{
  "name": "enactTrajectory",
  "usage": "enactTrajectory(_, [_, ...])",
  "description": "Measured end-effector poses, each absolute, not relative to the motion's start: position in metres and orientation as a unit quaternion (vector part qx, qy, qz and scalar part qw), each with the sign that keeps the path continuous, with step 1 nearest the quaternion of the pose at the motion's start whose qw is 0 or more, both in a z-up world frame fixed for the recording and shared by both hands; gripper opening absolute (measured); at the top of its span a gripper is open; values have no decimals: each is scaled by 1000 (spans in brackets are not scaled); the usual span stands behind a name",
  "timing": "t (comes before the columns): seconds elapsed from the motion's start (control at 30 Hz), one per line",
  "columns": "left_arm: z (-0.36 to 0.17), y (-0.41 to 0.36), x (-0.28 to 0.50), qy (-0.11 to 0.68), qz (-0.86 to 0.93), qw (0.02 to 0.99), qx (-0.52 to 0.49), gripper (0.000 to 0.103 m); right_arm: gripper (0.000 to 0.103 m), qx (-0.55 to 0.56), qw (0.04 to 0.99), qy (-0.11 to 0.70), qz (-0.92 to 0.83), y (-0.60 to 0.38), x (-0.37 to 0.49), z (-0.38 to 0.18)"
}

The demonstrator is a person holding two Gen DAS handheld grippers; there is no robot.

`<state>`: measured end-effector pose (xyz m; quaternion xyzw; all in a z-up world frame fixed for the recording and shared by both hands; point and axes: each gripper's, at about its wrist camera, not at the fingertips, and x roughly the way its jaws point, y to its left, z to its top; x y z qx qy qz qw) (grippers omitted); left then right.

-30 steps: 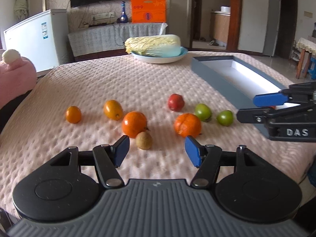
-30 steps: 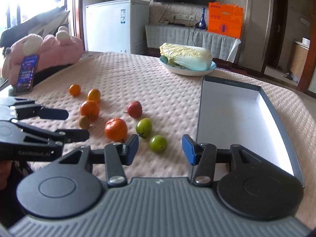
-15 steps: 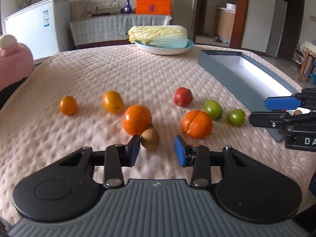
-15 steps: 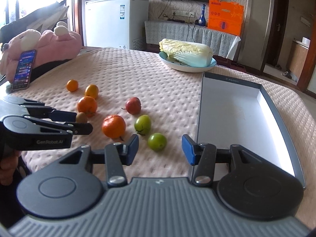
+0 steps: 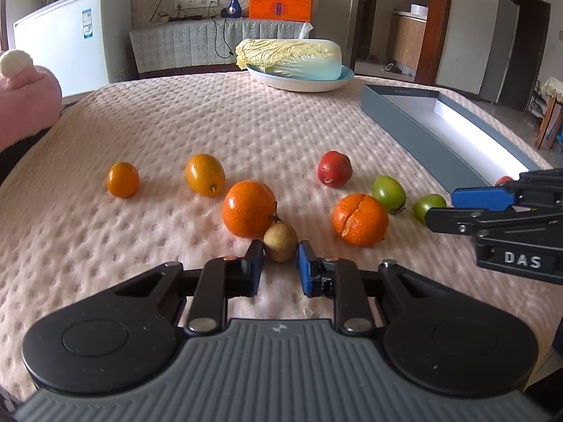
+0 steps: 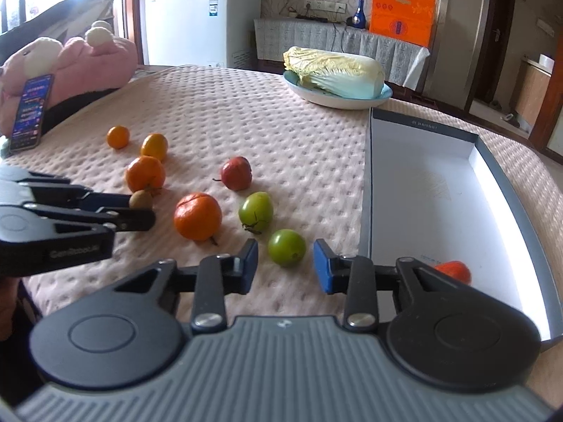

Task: Organize fruits
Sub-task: 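Grasp a brown kiwi with the left tool while the right tool grasps a green plum, then carry the kiwi over the gray box with the left tool while the right tool carries the green plum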

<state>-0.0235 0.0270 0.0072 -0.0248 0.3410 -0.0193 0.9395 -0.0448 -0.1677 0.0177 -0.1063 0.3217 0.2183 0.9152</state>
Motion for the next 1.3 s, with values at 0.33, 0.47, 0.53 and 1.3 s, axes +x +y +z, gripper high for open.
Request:
enactTrajectory(0.33, [7,32,-23,339,-28,940,-32,25,28,-117,911,334,213,-158,-35,9])
enactTrajectory(0.47, [10,32,-26,339,-34,939,-34,25,28,-115,909,339,212,-161,-37,12])
enactTrajectory(0.53, [15,31,-30,332,-37,942,-34,25,28,-111,910,335,217,-165,-41,17])
enactTrajectory(1.3, [37,-9,-35,304,-61,950,-29,25,28,-27,921,296,253,-200,-58,53])
